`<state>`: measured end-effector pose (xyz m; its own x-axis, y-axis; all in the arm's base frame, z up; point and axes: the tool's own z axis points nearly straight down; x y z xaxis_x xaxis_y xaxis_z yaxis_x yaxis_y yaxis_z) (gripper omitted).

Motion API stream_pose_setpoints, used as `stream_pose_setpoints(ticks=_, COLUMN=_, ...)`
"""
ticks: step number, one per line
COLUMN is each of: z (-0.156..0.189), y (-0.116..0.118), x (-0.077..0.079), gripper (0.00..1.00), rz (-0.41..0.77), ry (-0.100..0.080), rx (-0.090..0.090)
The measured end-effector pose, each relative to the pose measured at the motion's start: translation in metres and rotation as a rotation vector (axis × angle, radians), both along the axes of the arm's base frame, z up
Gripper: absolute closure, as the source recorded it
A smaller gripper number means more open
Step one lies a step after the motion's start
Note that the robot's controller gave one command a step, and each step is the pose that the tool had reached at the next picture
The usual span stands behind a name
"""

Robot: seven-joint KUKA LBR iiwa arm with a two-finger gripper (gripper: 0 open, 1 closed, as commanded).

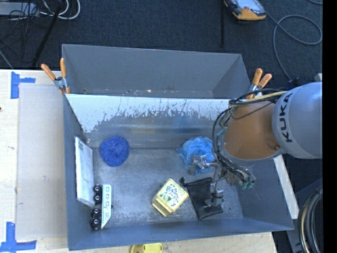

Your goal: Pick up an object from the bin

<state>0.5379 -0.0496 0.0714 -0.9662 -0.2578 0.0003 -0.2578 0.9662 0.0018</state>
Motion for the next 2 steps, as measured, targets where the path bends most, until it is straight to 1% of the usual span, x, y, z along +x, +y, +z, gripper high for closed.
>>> stream_pose_setpoints(ticks=1, z=-0.001, y=-0.0179, x=0.0057, gripper=1.0, rz=0.252, ry=-0.002, rx=0.0)
stream_pose_setpoints(ticks=2, z=-0.0011, y=-0.0179, x=0.0057, gripper=1.0, rz=0.252, ry=-0.002, rx=0.0)
